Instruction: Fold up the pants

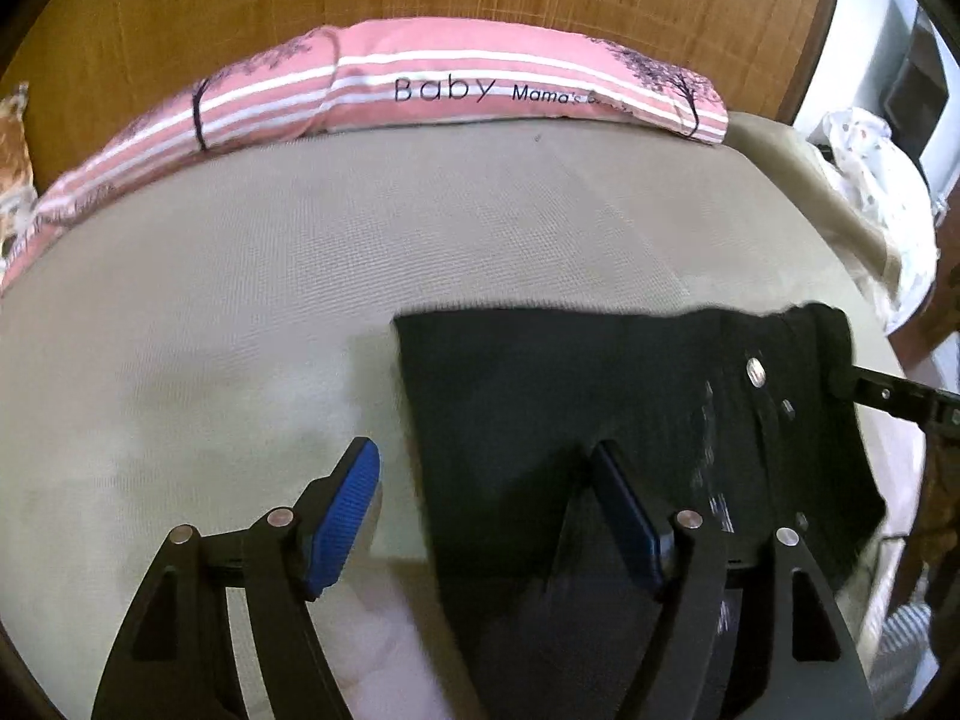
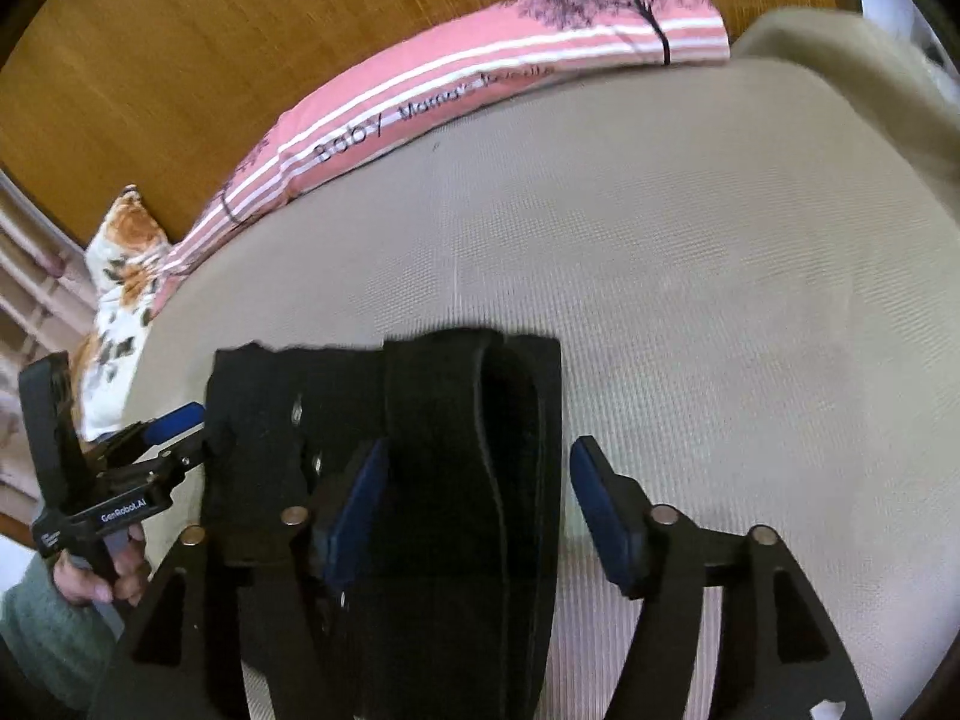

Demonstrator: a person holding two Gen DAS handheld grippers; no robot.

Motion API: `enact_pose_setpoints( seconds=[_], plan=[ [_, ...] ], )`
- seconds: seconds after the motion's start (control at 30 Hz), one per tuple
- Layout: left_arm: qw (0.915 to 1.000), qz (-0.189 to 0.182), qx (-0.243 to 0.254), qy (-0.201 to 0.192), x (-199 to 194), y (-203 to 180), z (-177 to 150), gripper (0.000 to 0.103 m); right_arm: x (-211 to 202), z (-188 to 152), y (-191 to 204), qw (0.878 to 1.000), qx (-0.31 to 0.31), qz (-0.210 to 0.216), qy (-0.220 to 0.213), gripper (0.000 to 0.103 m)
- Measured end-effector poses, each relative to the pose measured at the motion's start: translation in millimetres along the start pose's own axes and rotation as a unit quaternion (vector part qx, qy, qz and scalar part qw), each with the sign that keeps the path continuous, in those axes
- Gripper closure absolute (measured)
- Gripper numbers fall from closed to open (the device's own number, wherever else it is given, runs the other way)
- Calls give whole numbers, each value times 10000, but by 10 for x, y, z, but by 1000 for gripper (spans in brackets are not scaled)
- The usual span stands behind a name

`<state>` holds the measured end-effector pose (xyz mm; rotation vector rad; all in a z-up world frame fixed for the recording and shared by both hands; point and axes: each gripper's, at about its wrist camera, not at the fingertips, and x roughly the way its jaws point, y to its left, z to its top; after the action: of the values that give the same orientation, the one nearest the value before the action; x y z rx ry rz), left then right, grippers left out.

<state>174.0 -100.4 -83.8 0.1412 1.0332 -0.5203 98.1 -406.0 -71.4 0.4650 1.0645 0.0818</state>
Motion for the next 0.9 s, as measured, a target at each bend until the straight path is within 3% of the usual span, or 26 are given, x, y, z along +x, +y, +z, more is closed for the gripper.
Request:
enact_pose_setpoints(
  seconds=[0.13, 0.27, 0.43, 0.7, 0.83, 0.9],
  plan=[
    [9969, -504, -431, 430, -63, 239, -224, 29, -68, -133, -245, 9976, 360, 550, 209, 36],
    [9859, -1050, -984, 849, -29, 416, -429, 31, -56, -294, -468, 9908, 675, 1050, 531, 36],
    [9761, -1507, -1159, 1054, 21, 358, -514, 31, -12, -445, -638, 9807, 855, 1564, 801, 35],
    [9749, -1742, -1135, 795, 171, 237, -328, 32, 323, -288, -519, 9659, 897, 2277, 845, 33],
    [9813, -1457, -1147, 523, 234, 133, -254, 37, 456, -160, -421, 9631, 988, 2360, 831, 34],
    [9839, -1325, -1135, 394, 253, 91, -244, 44, 484, -164, -382, 9647, 994, 2304, 804, 40]
  ],
)
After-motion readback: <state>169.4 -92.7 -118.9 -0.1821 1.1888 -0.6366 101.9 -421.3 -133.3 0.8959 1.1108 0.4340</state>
